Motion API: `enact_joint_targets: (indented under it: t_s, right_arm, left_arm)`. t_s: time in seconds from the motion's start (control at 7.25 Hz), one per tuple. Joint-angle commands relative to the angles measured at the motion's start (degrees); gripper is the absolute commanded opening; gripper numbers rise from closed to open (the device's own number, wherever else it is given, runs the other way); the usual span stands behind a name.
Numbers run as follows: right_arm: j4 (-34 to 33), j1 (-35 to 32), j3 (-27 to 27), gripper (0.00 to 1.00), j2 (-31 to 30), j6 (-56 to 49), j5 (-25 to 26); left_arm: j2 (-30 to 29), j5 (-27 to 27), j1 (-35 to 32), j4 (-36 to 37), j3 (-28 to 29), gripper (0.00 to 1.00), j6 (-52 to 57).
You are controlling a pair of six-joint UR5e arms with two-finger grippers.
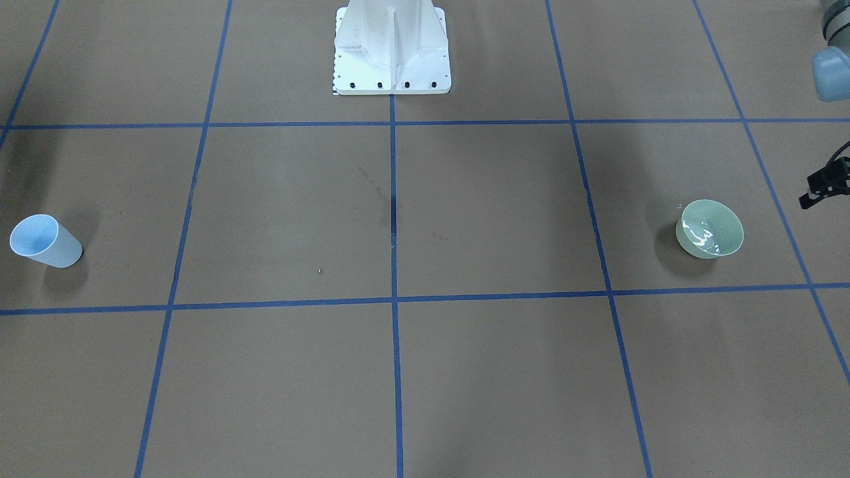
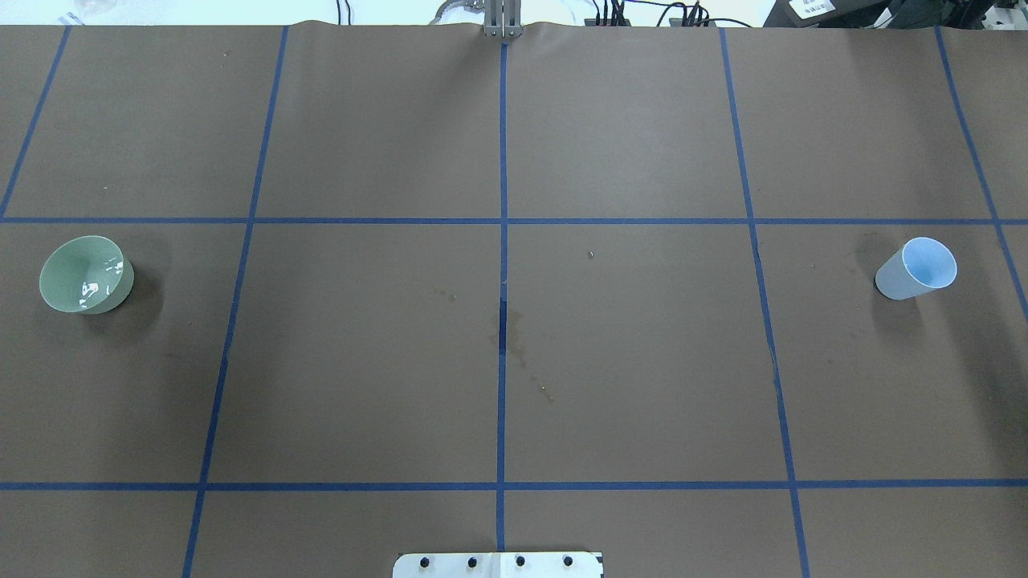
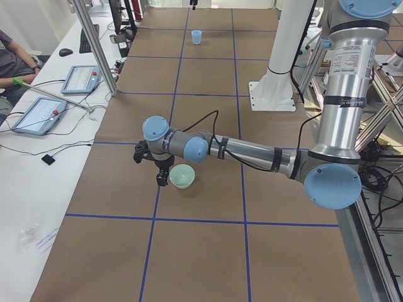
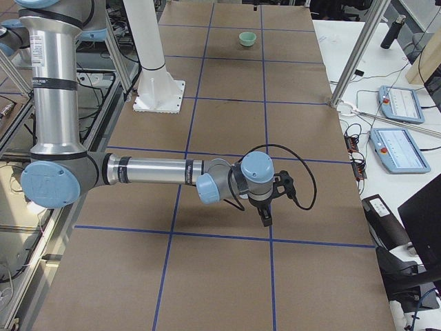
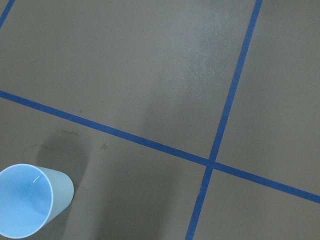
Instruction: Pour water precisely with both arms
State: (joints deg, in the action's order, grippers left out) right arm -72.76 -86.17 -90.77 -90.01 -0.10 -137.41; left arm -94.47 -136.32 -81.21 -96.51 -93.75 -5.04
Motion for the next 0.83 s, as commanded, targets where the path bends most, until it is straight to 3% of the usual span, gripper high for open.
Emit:
enact_joint_targets:
  t_s: [0.0, 0.28, 0.41, 0.69]
  right_arm:
    - [-8.84, 0.73, -0.28, 0.99, 3.07, -0.51, -0.31]
    - [-17.47, 1.09, -2.55, 0.99, 5.01, -0.95, -0.05]
    - [-17.68, 1.18, -2.57, 0.99, 4.93, -1.74, 0.12]
    - [-17.77, 1.96, -3.09, 0.99, 4.75, -2.54, 0.21]
  left_arm:
    - [-0.01, 0.18, -6.56, 0.1, 5.83, 1.0, 11.14]
    - [-0.1, 0.27, -9.4, 2.53, 7.18, 1.0, 13.48]
    - [-1.75, 0.27, -9.4, 8.82, 6.92, 1.0, 13.48]
    - [-1.16, 0.44, -9.58, 9.59, 6.92, 1.0, 13.48]
